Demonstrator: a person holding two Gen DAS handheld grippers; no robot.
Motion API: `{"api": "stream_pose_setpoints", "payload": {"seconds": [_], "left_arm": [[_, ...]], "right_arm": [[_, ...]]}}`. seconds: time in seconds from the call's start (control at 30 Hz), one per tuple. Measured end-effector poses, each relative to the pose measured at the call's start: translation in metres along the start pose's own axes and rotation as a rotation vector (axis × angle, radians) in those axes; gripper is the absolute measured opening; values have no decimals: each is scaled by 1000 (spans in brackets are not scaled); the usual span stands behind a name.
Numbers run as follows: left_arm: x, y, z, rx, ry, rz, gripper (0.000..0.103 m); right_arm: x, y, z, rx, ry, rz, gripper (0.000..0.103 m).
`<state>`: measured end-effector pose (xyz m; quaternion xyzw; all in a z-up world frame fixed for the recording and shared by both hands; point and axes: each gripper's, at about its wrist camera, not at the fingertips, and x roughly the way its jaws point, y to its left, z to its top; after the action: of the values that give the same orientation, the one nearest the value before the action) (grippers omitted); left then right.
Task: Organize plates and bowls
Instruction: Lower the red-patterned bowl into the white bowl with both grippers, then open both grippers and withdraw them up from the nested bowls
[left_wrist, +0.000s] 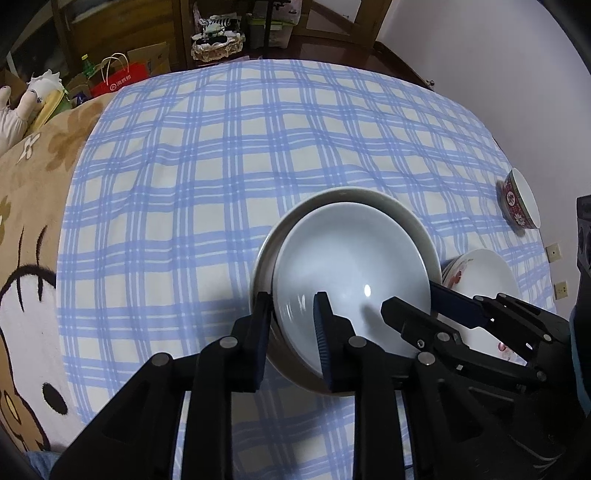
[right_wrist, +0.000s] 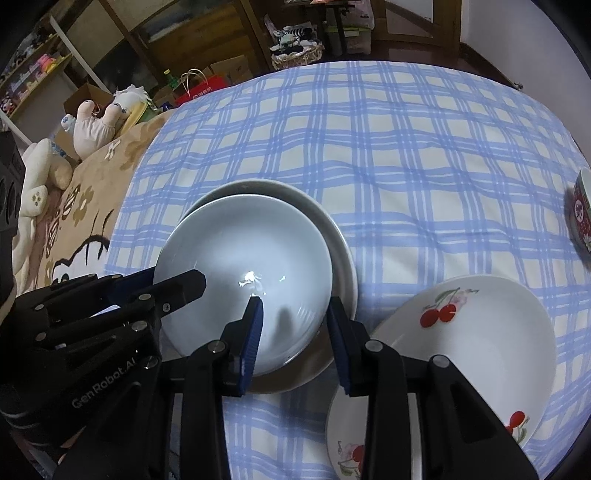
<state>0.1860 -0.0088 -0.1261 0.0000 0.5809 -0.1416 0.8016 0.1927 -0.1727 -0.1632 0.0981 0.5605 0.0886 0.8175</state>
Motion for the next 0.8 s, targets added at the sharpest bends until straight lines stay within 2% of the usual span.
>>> {"api": "stream_pose_setpoints", "payload": {"seconds": [0.13, 0.2, 0.23, 0.27, 0.3, 0.33, 0.43, 0.5, 0.57, 0.63, 0.73, 0.8], "left_arm": [[-6, 6, 1, -38, 0, -65, 31], [-12, 12, 2, -68, -21, -99, 42], [-17, 14, 2, -72, -46, -74, 50], [-20, 13, 2, -67, -70, -36, 64], [-25, 13, 2, -57, -97, 5, 66], [-26, 13, 2, -52, -105, 20, 66], [-27, 19, 0, -71, -95, 14, 66], [-29, 20, -1, -59, -101, 50, 66], [-33, 22, -3, -56, -110, 56, 66], [-36, 23, -6, -62, -111, 43, 66], [-42, 19, -9, -47, -127, 67, 68], [-48, 15, -12, -35, -146, 69, 72]], "right_arm": [[-5, -4, -1, 19, -7, 25, 37], [-9, -5, -1, 21, -17, 43, 38], [-12, -5, -1, 20, -26, 46, 39], [-14, -3, -1, 12, -28, 39, 41], [-14, -2, 0, 5, -28, 35, 45], [-14, 0, 0, -4, -29, 25, 50], [-18, 7, -2, -42, -41, -18, 52], [-22, 7, -4, -45, -54, -19, 53], [-26, 3, -5, -33, -56, -19, 55], [-33, -2, -7, -19, -72, -25, 66], [-46, -14, -11, 0, -102, -39, 74], [-57, -24, -13, 20, -125, -41, 81]]}}
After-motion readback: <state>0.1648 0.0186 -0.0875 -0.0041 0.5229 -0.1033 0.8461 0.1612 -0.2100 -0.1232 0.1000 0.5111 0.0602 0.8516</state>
